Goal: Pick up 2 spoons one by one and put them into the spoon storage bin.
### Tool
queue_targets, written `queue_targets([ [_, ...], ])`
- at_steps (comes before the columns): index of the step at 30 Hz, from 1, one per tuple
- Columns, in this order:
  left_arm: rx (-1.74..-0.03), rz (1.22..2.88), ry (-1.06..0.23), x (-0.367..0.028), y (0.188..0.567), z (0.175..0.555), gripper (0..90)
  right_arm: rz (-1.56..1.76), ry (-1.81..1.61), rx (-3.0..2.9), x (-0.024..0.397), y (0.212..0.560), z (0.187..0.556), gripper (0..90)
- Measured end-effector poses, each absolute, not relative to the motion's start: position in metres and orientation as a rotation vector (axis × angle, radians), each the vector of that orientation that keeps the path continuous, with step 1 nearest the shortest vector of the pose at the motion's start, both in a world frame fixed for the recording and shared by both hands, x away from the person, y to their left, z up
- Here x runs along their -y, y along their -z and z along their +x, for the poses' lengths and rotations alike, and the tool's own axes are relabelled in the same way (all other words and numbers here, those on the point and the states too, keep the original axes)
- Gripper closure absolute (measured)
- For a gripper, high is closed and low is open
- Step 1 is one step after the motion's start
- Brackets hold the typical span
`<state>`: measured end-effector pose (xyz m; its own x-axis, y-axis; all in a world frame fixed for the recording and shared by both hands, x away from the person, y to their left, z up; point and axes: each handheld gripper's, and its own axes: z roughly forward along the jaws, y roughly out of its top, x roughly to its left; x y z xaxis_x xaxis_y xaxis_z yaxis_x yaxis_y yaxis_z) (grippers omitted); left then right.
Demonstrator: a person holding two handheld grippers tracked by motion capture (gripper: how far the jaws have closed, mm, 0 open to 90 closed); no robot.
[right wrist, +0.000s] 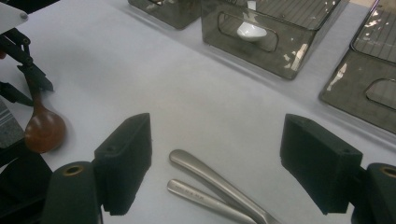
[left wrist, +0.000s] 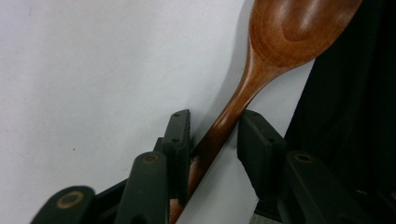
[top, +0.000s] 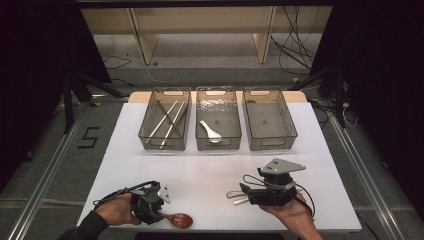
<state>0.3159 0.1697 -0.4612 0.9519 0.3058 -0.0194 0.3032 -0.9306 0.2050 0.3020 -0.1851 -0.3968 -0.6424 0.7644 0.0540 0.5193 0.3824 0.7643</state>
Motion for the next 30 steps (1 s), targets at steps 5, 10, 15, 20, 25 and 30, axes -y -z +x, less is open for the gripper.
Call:
queue_targets([
  [5, -0.416, 2.911, -0.034, -0.167, 0.461, 0.315, 73.2, 1.125, -1.119, -2.340, 0.185, 0.397, 0.302, 26.1],
  [10, -0.394, 2.918, -0.044, -0.166, 0.460, 0.314, 79.4, 1.124, -1.117, -2.341, 0.185, 0.397, 0.302, 26.1],
  [15, -0.433, 2.893, -0.040, -0.166, 0.460, 0.317, 80.1, 1.123, -1.120, -2.338, 0.185, 0.397, 0.302, 26.1],
  [20, -0.535, 2.826, -0.058, -0.169, 0.457, 0.321, 80.4, 1.125, -1.119, -2.337, 0.185, 0.397, 0.302, 26.1],
  [25, -0.644, 2.759, -0.066, -0.173, 0.453, 0.327, 80.4, 1.126, -1.118, -2.337, 0.185, 0.397, 0.302, 26.1],
  [30, -0.724, 2.679, -0.052, -0.177, 0.447, 0.333, 80.4, 1.125, -1.117, -2.341, 0.185, 0.398, 0.302, 26.1],
])
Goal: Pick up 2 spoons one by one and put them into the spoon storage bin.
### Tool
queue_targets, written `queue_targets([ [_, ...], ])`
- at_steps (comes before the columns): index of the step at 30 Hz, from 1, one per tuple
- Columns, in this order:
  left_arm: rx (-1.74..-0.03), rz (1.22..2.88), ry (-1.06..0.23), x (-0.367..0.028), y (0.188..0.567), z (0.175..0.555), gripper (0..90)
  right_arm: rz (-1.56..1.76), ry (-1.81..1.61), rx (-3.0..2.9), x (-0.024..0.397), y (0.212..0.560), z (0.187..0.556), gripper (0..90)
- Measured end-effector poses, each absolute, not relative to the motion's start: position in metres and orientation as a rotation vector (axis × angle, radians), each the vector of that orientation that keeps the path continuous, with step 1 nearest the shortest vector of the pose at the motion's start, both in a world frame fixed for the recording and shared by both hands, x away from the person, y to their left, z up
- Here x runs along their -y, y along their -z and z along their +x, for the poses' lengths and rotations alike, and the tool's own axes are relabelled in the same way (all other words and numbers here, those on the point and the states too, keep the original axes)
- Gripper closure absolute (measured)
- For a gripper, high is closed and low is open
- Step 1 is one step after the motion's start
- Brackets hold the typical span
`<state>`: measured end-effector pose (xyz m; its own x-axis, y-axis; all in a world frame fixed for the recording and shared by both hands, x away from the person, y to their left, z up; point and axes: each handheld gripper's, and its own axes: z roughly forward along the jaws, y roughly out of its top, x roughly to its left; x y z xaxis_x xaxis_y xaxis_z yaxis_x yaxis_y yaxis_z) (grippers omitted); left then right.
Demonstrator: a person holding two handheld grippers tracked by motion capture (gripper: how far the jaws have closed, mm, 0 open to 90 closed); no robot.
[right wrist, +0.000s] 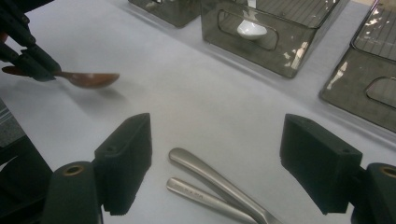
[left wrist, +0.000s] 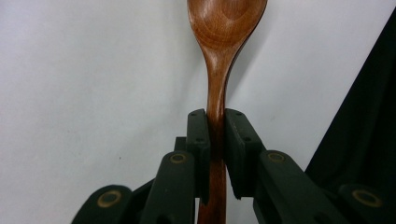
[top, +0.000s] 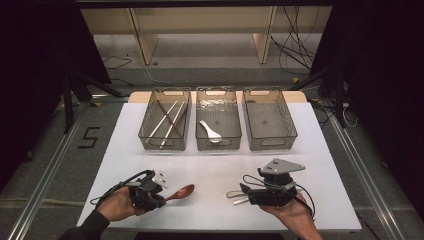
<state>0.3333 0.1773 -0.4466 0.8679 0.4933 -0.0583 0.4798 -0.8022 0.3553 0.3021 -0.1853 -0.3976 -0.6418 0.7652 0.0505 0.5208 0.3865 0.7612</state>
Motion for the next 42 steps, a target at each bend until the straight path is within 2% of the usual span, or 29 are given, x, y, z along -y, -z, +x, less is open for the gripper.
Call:
queue_targets([
  [11, -0.840, 2.402, -0.037, -0.174, 0.417, 0.353, 80.4, 1.142, -1.118, -2.332, 0.187, 0.398, 0.303, 25.8],
  [21, -0.870, 2.253, -0.046, -0.159, 0.390, 0.395, 80.3, 1.148, -1.134, -2.309, 0.189, 0.398, 0.304, 24.7],
  [42, -0.934, 2.081, -0.077, -0.118, 0.368, 0.468, 80.1, 1.146, -1.146, -2.302, 0.190, 0.398, 0.305, 24.1],
])
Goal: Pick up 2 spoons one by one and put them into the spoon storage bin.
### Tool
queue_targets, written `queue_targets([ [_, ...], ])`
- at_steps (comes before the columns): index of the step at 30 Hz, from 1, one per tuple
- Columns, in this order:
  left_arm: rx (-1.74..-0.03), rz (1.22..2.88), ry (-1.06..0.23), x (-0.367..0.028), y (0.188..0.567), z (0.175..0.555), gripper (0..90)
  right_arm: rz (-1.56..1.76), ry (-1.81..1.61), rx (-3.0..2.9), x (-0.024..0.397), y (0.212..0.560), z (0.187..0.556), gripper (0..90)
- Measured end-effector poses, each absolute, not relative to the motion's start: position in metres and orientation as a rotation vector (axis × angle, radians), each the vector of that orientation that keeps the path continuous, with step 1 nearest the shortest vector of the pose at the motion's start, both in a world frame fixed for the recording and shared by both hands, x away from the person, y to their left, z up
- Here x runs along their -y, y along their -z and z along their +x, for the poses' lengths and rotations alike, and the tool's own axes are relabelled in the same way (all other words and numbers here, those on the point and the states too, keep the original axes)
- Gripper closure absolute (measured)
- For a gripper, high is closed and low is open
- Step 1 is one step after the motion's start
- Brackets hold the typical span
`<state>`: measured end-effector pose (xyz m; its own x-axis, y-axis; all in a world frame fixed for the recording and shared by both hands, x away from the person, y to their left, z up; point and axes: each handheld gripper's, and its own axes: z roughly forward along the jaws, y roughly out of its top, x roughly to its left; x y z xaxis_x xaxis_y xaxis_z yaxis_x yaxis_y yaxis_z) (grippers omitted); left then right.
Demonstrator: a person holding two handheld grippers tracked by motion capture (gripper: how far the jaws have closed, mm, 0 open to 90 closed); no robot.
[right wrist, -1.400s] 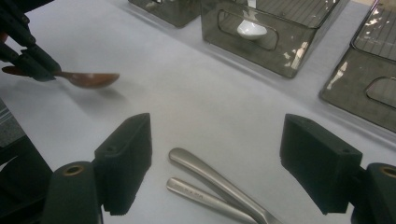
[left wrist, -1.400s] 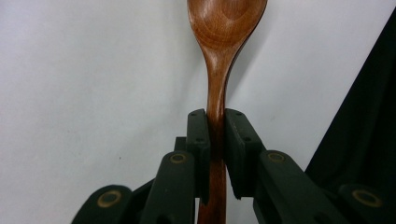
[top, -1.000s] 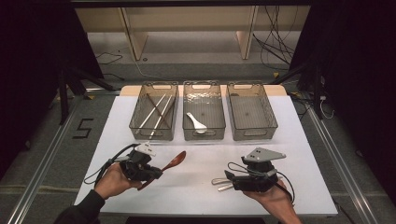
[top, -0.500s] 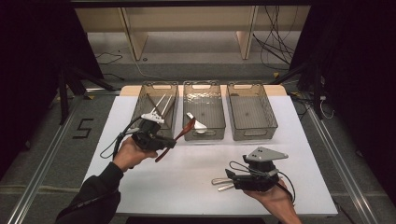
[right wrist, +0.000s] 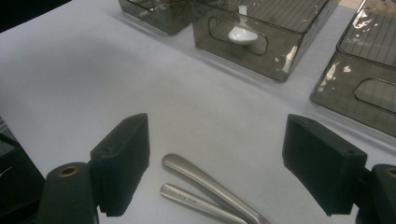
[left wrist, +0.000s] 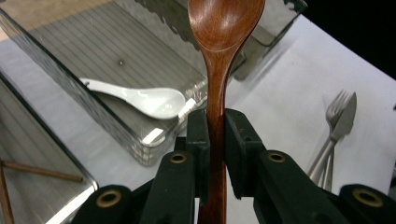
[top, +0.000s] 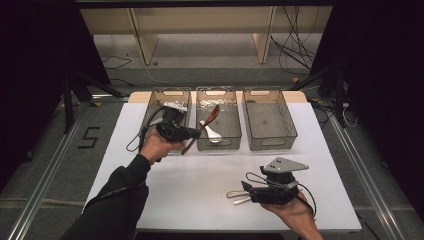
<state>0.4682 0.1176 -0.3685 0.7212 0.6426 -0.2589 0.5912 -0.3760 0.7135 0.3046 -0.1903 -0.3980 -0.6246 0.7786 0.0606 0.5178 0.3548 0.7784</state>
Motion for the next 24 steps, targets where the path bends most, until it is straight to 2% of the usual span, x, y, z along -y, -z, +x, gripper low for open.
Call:
queue_targets([
  [24, -1.024, 2.012, -0.097, -0.085, 0.364, 0.523, 80.0, 1.145, -1.147, -2.309, 0.191, 0.399, 0.305, 24.1],
])
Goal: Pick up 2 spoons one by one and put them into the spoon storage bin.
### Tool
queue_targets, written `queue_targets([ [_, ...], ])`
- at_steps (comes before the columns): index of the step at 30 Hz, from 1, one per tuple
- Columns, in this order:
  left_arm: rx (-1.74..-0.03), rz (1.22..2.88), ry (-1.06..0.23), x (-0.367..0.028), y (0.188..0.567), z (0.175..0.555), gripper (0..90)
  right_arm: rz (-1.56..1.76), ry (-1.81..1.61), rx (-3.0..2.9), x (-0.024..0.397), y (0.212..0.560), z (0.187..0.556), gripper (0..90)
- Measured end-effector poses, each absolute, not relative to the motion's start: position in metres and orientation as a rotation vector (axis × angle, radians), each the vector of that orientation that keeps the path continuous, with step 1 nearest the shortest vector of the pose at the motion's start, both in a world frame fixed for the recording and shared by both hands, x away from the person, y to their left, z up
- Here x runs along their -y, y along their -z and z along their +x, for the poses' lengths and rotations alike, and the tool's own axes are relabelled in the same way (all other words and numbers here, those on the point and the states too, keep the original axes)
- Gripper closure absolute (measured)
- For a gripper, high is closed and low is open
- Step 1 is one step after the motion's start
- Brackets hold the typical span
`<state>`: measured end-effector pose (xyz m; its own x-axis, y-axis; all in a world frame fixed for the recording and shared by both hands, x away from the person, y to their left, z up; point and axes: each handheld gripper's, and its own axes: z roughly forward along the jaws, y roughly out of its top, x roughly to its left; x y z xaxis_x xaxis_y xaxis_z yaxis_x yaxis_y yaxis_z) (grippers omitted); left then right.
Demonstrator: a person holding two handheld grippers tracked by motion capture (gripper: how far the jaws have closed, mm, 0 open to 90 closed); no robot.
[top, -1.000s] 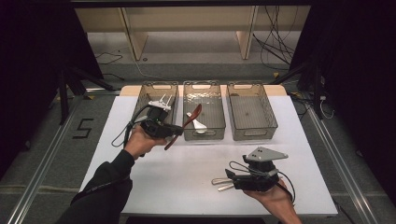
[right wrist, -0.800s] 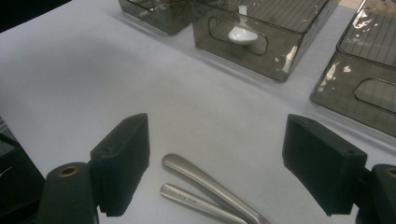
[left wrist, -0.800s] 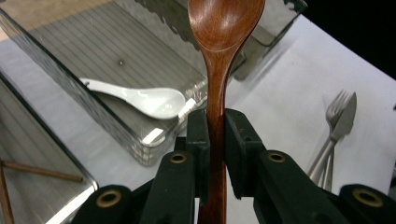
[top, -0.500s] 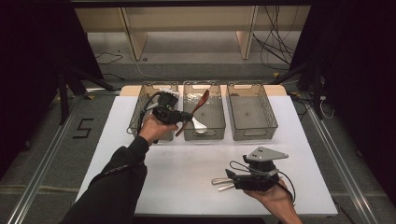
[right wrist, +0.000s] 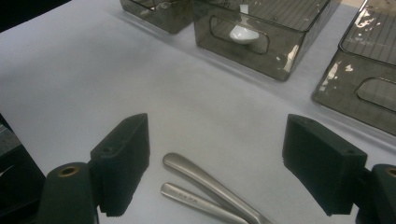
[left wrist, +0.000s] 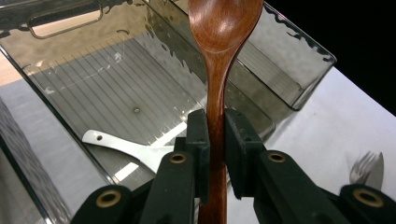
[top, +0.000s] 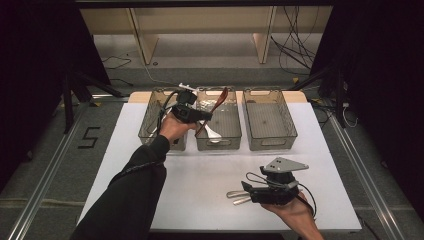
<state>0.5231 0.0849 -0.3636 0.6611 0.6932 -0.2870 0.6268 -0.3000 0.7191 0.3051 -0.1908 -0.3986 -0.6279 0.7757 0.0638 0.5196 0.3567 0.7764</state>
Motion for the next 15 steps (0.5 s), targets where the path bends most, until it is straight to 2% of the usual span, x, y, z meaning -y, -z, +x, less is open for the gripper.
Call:
queue_targets([
  [15, -1.079, 2.024, -0.148, -0.073, 0.383, 0.544, 79.8, 1.144, -1.150, -2.313, 0.190, 0.399, 0.305, 24.2],
])
